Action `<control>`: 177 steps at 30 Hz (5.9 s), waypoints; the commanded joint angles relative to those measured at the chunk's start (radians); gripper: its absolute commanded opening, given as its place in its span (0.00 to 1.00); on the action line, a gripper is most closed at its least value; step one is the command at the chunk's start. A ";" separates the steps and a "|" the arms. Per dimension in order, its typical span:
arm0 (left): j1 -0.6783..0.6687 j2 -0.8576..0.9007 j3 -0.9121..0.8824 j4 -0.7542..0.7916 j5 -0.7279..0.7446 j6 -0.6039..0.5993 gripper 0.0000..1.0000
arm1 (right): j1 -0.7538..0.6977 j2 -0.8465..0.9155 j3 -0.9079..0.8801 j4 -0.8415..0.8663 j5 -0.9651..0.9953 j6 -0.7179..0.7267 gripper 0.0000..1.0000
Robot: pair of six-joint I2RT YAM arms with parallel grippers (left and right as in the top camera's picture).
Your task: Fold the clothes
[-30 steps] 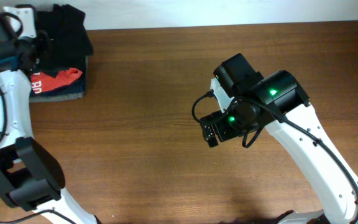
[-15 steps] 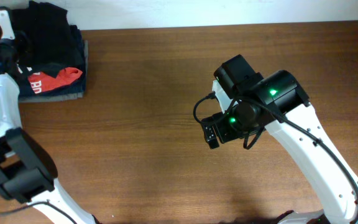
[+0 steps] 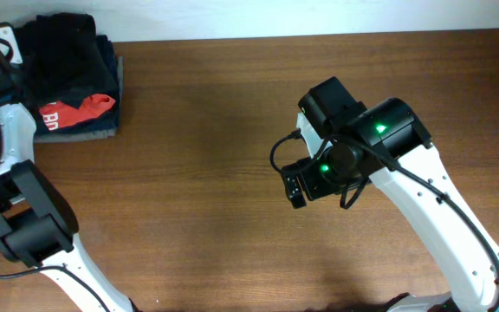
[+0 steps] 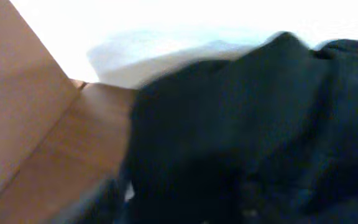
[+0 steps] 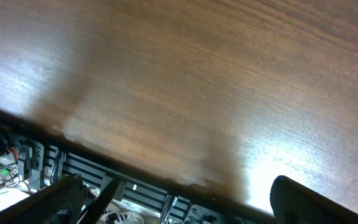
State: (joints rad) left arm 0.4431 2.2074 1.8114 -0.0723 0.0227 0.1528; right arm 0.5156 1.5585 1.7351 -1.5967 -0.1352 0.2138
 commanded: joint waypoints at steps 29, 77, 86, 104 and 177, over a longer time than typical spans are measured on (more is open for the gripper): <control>-0.032 -0.260 0.024 0.061 0.069 -0.172 0.01 | -0.005 -0.024 0.002 -0.023 0.013 0.004 0.99; -0.082 0.232 0.230 0.052 -0.167 -0.020 0.22 | -0.005 -0.024 0.002 -0.095 0.009 0.011 0.99; -0.080 0.229 0.230 -0.043 -0.211 -0.020 0.65 | -0.006 -0.024 0.002 -0.098 0.010 0.011 0.99; -0.223 -0.492 0.231 -0.338 0.094 -0.138 0.99 | -0.005 -0.024 0.002 -0.065 0.057 0.011 0.99; -0.434 -1.895 -1.156 -0.665 0.591 -0.168 0.99 | -0.006 -1.419 -0.652 0.270 0.513 0.356 0.99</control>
State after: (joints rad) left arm 0.0132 0.3241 0.6632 -0.7418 0.6205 -0.0124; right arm 0.5137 0.1474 1.0897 -1.3331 0.3511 0.5583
